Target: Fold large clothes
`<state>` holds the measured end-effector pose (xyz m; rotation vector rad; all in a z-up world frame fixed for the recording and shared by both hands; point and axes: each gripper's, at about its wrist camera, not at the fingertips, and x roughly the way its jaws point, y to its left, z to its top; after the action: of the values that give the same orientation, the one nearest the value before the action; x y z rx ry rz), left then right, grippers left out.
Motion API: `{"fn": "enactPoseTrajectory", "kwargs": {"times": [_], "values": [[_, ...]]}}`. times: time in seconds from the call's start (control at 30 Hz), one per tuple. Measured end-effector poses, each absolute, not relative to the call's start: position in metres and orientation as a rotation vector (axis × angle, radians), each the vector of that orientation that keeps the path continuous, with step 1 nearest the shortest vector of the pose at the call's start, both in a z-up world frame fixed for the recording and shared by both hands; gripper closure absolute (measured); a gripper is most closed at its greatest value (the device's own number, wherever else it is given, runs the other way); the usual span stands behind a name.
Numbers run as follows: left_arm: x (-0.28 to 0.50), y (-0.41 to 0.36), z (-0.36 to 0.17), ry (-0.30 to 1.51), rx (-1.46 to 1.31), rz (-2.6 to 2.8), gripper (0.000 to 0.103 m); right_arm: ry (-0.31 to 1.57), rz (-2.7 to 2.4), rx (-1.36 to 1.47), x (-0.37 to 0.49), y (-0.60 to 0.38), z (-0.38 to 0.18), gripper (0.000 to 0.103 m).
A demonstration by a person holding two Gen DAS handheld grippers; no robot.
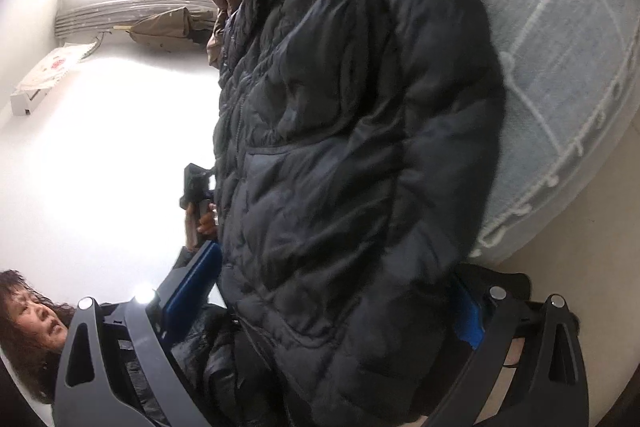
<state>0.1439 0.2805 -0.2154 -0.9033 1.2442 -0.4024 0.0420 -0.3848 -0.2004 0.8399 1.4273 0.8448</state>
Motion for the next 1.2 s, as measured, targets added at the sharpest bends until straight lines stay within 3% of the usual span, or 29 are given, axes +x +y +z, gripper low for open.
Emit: {"fn": "enactPoseTrajectory", "kwargs": {"times": [0.17,0.67,0.7,0.93,0.97,1.07,1.2], "values": [[0.149,0.249,-0.234,1.367,-0.88,-0.5,0.017,1.422,0.856,0.852,0.036,-0.38,-0.196,0.007],[0.128,0.226,-0.238,1.369,-0.934,-0.64,0.019,1.413,0.903,0.932,0.024,-0.391,-0.204,0.007],[0.124,0.227,-0.234,1.343,-0.93,-0.641,0.023,1.409,0.904,0.932,0.022,-0.391,-0.203,0.007],[0.106,0.226,-0.218,1.312,-0.919,-0.592,0.087,1.363,0.833,0.884,0.012,-0.393,-0.197,0.009],[0.108,0.225,-0.214,1.31,-0.894,-0.585,0.09,1.359,0.813,0.871,0.009,-0.393,-0.195,0.015],[0.11,0.219,-0.202,1.308,-0.826,-0.547,0.095,1.364,0.705,0.834,0.0,-0.397,-0.194,0.074],[0.11,0.222,-0.19,1.294,-0.775,-0.506,0.096,1.321,0.666,0.842,-0.012,-0.398,-0.188,0.086]]}}
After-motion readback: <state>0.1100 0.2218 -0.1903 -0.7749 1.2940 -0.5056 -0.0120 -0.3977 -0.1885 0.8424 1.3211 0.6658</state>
